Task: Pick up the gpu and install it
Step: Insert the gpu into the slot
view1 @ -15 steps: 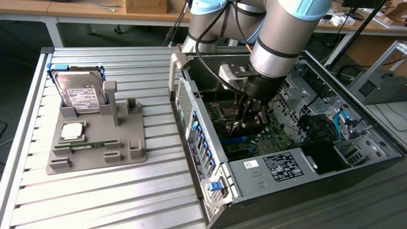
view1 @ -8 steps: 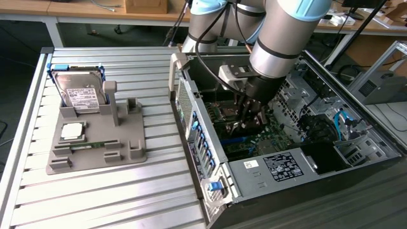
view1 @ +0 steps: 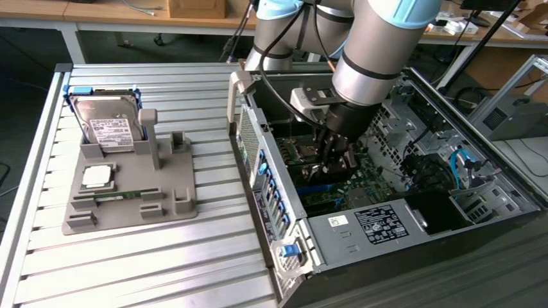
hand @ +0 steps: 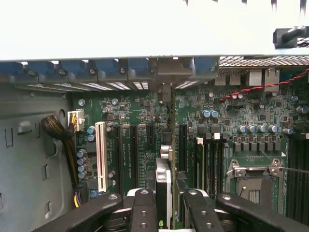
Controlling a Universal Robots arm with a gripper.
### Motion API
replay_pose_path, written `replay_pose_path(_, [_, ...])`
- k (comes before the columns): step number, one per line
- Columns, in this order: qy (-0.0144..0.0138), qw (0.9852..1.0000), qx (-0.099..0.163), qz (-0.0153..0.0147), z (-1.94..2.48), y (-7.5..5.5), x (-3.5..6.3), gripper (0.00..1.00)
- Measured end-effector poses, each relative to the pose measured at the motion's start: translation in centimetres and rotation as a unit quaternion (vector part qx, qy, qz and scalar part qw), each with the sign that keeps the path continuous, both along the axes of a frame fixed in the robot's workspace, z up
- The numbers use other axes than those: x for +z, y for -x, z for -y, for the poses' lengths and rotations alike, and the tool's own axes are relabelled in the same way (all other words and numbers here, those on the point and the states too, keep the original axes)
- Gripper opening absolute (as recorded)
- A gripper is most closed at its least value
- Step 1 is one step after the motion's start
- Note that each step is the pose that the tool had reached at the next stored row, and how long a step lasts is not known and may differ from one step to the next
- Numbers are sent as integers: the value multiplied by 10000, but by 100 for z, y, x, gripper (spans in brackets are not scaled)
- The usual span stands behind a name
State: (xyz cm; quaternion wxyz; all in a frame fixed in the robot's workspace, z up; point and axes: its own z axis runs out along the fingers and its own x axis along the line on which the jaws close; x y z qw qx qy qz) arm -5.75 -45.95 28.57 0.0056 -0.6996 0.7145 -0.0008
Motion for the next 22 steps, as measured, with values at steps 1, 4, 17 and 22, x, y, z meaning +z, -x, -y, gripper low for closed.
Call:
replay_pose_path(1, [0,10000,0,0,0,0,0,27])
replay_pose_path(4, [0,10000,0,0,0,1,0,27])
replay_pose_path(17, [4,10000,0,0,0,1,-1,27])
replay_pose_path(22, [4,10000,-7,0,0,1,-11,27])
